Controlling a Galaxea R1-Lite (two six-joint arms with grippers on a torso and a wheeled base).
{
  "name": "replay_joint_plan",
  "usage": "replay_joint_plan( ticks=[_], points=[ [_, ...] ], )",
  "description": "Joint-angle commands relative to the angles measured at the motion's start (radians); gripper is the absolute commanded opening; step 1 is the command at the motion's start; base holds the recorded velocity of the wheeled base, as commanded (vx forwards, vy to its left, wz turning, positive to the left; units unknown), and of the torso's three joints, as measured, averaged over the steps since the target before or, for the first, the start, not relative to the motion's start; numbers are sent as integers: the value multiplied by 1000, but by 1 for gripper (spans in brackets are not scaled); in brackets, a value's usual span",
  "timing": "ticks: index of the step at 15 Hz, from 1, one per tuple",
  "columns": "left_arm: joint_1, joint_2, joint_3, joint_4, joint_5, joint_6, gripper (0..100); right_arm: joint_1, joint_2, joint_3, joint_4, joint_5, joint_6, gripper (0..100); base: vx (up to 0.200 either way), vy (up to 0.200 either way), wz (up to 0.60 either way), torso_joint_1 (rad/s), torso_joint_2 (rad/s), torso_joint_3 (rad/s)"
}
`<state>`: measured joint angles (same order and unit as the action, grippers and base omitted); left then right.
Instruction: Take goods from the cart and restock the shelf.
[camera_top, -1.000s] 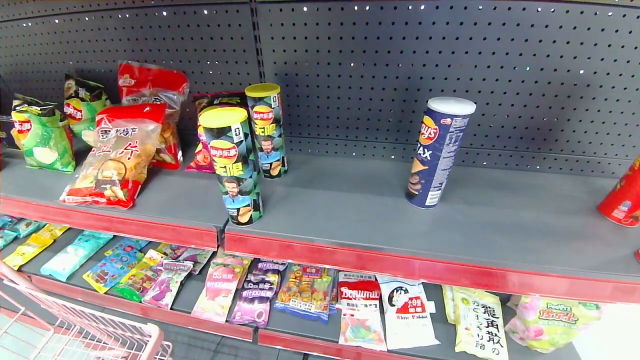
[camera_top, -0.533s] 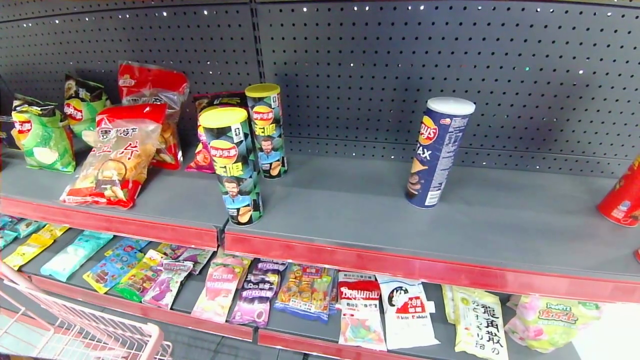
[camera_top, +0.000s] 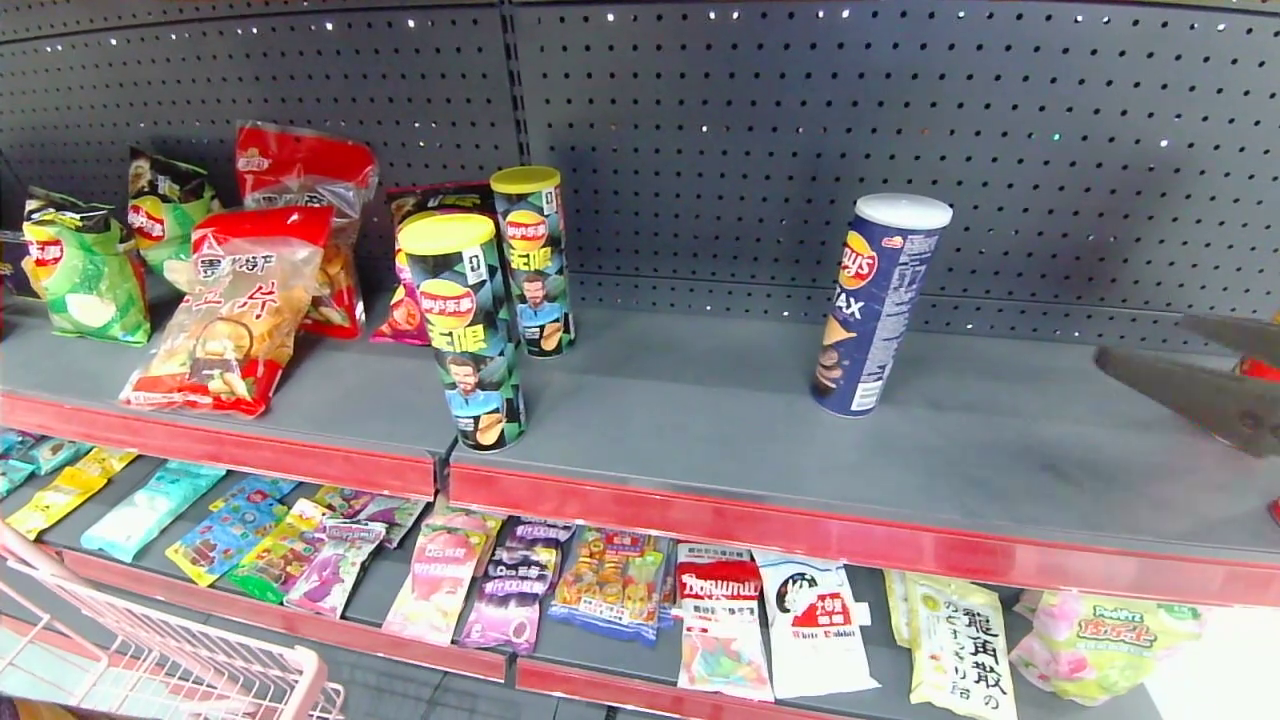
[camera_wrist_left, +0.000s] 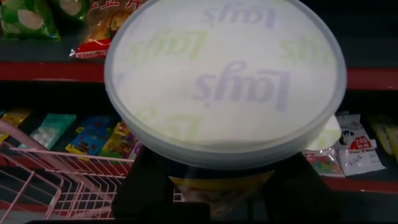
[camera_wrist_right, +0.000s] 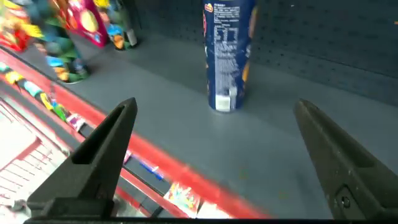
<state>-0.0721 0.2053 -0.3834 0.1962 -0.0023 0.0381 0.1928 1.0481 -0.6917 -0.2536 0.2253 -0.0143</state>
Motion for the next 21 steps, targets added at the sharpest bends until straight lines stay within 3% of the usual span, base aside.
replay_joint_plan(
  ticks=[1, 6, 12, 21],
  points=[
    [0, 0, -2, 2, 4, 3, 0, 43, 309, -97, -76, -9, -16, 100, 0, 0, 0, 0, 0, 0],
    [0, -1, 0, 2, 10, 11, 0, 159, 484, -123, -279, -192, -19, 100, 0, 0, 0, 0, 0, 0],
    [0, -3, 3, 2, 8, 11, 0, 182, 540, -157, -286, -250, -16, 100, 0, 0, 0, 0, 0, 0],
    [0, -3, 5, 2, 8, 11, 0, 186, 681, -373, -286, -310, -16, 100, 0, 0, 0, 0, 0, 0]
  ],
)
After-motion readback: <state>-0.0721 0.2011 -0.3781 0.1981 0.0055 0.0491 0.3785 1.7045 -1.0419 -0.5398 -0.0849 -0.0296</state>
